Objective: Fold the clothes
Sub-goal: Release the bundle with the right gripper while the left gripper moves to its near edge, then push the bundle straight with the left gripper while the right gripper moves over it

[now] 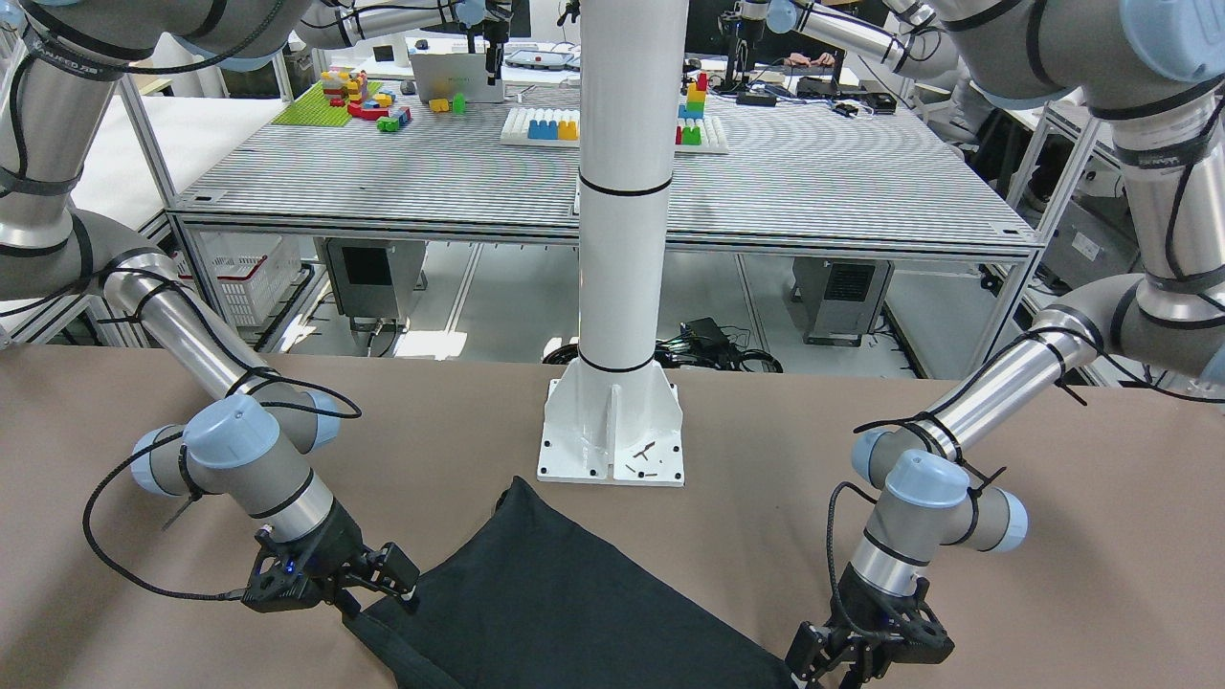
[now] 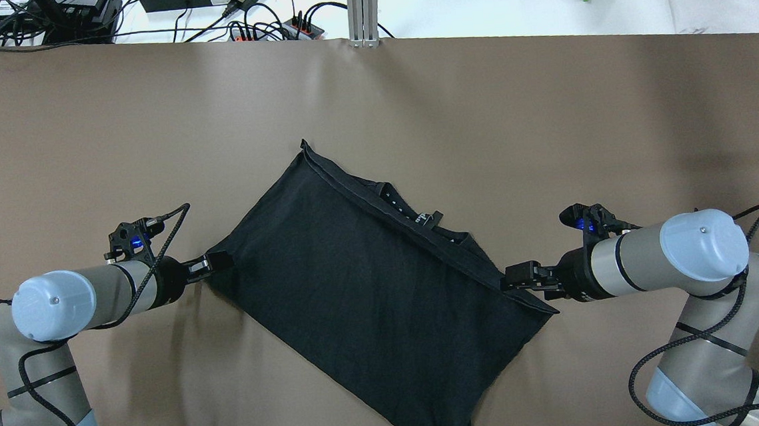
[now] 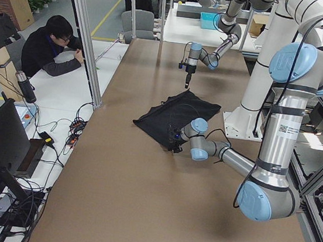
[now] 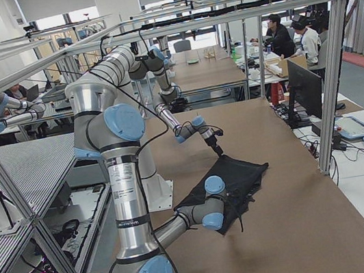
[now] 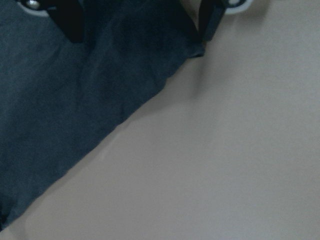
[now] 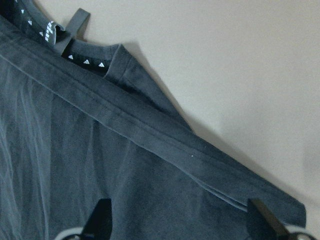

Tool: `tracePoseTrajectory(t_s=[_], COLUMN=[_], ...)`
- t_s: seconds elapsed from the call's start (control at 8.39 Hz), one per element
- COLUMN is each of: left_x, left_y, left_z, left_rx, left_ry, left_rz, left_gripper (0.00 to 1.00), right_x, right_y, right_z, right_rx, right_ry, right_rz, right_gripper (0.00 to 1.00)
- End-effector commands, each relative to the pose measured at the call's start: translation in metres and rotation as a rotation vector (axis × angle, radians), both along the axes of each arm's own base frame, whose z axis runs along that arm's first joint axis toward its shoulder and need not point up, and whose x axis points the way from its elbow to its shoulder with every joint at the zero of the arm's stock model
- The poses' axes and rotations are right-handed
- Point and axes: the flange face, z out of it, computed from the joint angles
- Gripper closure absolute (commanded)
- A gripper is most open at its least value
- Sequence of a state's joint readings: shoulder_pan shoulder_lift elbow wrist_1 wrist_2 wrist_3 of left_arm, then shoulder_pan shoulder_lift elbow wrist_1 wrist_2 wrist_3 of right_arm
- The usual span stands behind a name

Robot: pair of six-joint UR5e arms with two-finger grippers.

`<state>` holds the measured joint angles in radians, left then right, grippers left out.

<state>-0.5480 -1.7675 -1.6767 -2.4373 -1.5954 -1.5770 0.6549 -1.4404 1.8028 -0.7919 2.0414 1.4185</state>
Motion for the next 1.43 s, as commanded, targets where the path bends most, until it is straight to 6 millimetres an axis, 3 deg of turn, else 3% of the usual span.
tracePoseTrajectory(t_s=[0.0, 0.36, 0.6, 0.72, 1.19, 1.31], left_x=[0.002, -0.006, -0.030, -0.020, 0.014, 0.020], left_y=[-0.001, -0.002, -0.026, -0.053, -0.238, -0.271], left_z=[-0.004, -0.020, -0.037, -0.057, -0.102, -0.131], left_rx=[-0.020, -0.023, -0.013, -0.005, -0.004, 0.013], left_ry=[0.017, 0.050, 0.068, 0.067, -0.030, -0.044], left_rz=[-0.007, 0.029, 0.001, -0.031, -0.170, -0.184], left_gripper=[1.00, 1.00, 1.00, 1.00, 1.00, 1.00], right_x=[0.000, 0.000, 0.001, 0.004, 0.006, 0.009], right_y=[0.000, 0.000, 0.000, -0.002, -0.004, -0.007], right_z=[-0.001, 0.003, 0.006, 0.007, 0.005, 0.005], right_rx=[0.003, 0.000, 0.001, 0.001, 0.005, 0.007], right_ry=[0.001, 0.009, 0.014, 0.015, 0.017, 0.016], right_rz=[0.005, 0.009, 0.017, 0.022, 0.041, 0.050], right_gripper=[0.05, 0.05, 0.06, 0.06, 0.05, 0.06])
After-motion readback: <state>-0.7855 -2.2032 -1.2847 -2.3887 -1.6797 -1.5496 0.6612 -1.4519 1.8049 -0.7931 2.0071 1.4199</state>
